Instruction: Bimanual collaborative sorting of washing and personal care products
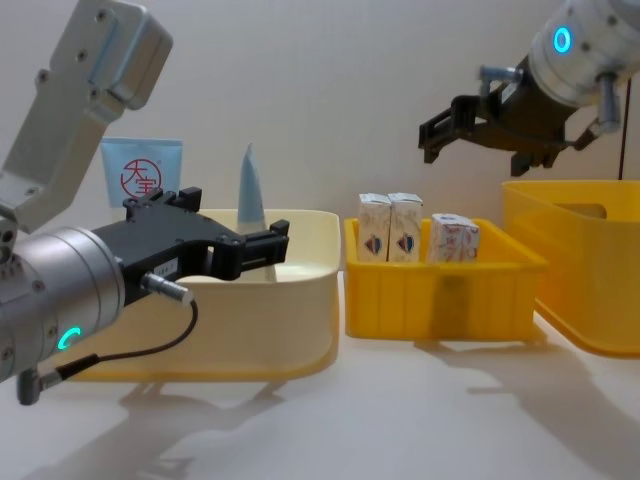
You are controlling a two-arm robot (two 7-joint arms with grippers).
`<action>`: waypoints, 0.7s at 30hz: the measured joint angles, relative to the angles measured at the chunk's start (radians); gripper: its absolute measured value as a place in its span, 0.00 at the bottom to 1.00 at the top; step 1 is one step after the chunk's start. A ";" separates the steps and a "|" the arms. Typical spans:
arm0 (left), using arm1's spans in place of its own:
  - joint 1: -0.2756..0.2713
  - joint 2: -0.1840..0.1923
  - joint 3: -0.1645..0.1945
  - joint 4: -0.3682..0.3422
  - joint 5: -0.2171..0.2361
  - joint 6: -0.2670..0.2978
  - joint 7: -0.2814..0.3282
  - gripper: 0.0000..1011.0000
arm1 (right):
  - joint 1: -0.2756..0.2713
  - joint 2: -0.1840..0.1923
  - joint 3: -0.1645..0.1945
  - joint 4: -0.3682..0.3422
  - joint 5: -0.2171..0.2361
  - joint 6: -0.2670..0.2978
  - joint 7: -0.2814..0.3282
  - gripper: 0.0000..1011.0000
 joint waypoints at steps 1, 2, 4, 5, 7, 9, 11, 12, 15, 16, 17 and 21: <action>0.000 0.000 0.000 0.000 0.000 0.000 0.000 0.99 | 0.008 -0.001 0.000 0.016 0.000 0.004 0.000 0.99; 0.000 0.000 0.000 0.000 0.000 0.000 0.000 0.99 | 0.008 -0.001 0.000 0.016 0.000 0.004 0.000 0.99; 0.000 0.000 0.000 0.000 0.000 0.000 0.000 0.99 | 0.020 -0.002 0.001 0.039 -0.001 0.008 0.001 0.99; 0.000 0.000 0.000 0.000 0.000 0.000 0.000 0.99 | 0.028 -0.002 0.001 0.055 -0.001 0.009 0.003 0.99; 0.000 0.000 0.000 0.000 0.000 0.000 0.000 0.99 | 0.039 -0.003 0.000 0.075 -0.002 0.009 0.006 0.99; 0.000 0.000 0.000 0.000 0.000 0.000 0.000 0.99 | 0.052 -0.003 -0.002 0.101 -0.005 0.010 0.011 0.99; 0.000 0.000 0.000 0.000 0.000 0.000 0.000 0.99 | 0.064 -0.002 -0.006 0.124 -0.006 0.010 0.015 0.99; 0.000 0.000 0.000 0.000 0.000 0.000 0.000 0.99 | 0.073 -0.001 -0.010 0.140 -0.009 0.009 0.019 0.99; 0.000 0.000 0.000 0.000 0.000 0.000 0.000 0.99 | 0.089 0.002 -0.021 0.174 -0.015 0.007 0.027 0.99; 0.000 0.000 0.000 0.000 0.000 0.000 0.000 0.99 | 0.093 0.003 -0.023 0.182 -0.017 0.006 0.030 0.99; 0.000 0.000 0.000 0.000 0.000 0.000 0.000 0.99 | 0.098 0.004 -0.026 0.191 -0.018 0.004 0.032 0.99; 0.000 0.000 0.000 0.000 0.000 0.000 0.000 0.99 | 0.122 0.008 -0.045 0.241 -0.029 -0.007 0.043 0.99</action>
